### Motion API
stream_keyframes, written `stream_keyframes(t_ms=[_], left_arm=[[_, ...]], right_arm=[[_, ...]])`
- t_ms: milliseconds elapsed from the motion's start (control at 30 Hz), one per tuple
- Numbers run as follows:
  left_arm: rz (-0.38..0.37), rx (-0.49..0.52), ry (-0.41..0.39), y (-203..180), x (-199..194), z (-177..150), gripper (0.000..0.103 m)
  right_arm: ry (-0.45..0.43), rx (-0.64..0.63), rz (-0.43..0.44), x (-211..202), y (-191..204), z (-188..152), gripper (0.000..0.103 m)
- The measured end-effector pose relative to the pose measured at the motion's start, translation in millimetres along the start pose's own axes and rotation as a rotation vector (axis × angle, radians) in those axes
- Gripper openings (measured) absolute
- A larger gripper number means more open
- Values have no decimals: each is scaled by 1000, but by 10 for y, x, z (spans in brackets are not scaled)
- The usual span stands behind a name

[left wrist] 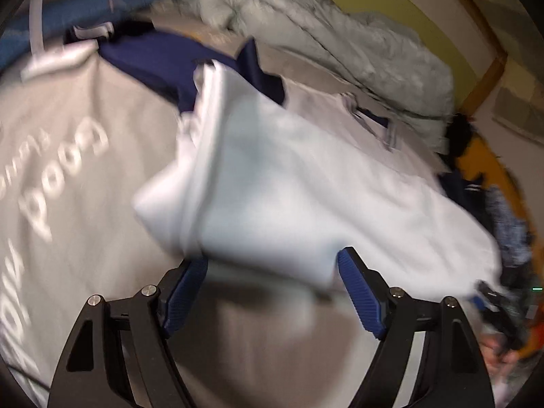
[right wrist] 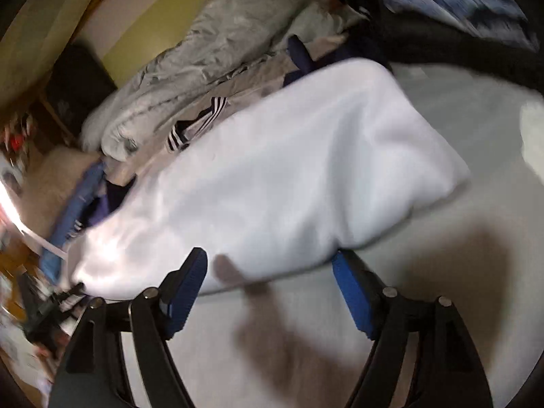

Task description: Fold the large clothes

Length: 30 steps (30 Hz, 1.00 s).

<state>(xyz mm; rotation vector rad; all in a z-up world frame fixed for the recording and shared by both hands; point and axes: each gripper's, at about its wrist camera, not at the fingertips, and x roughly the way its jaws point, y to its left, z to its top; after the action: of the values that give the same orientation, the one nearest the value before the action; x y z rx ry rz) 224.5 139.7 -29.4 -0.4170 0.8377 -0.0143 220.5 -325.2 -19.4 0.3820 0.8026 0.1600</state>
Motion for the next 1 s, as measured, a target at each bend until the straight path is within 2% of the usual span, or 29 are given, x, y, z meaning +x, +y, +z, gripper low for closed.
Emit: stream_keyframes(t_ms=[33,100,133,167,200,233,267,300,367,433,567,667,733,800,833,900,933,1000], left_arm=[[29,34,-22,-32,65,47,92],[47,62,-16,-66,185,111,89],[43,64,-31,-71,190,121,73],[15,73,-46,-83,178,129,59],[-29,90,-47,-95,163,115,29],[-47,107,-53,-128,138,95,24],[-21,124,-84,-177,90,72,23],[-16,133,-104,-198,28,57,21],[-20,118,-132,-187,-192,31,20],[-42,69,-137,-113,-414,-4,19],[20,108,-140,21,-744,-125,19],[50,104,-96,147,-739,-330,20],[84,103,-31,193,-625,-408,29],[83,85,-3,200,-612,-462,32],[80,90,-8,187,-665,-502,39],[86,127,-34,123,-802,-604,47],[91,145,-54,83,-871,-661,50],[92,192,-86,-10,-1002,-789,51]], right_arm=[[-14,-55,-25,64,42,11,75],[-46,-58,-52,149,22,72,73],[-56,-43,-70,137,28,98,65],[-70,-22,-92,137,9,133,47],[-75,-1,-99,158,-15,166,39],[-68,13,-81,156,-64,174,27],[-62,20,-63,161,-73,182,21],[-62,11,-62,130,-38,188,19],[-76,-51,-79,16,97,170,16],[-80,-83,-45,-157,180,105,14],[-29,-87,52,-463,277,-182,13],[-20,-85,37,-561,325,-466,14],[-30,-93,-8,-557,324,-627,15],[-15,-114,-51,-516,355,-639,19],[-13,-116,-54,-528,367,-625,23],[-35,-111,-53,-620,371,-607,25],[-47,-109,-53,-675,362,-619,30],[-67,-101,-68,-773,339,-677,36]])
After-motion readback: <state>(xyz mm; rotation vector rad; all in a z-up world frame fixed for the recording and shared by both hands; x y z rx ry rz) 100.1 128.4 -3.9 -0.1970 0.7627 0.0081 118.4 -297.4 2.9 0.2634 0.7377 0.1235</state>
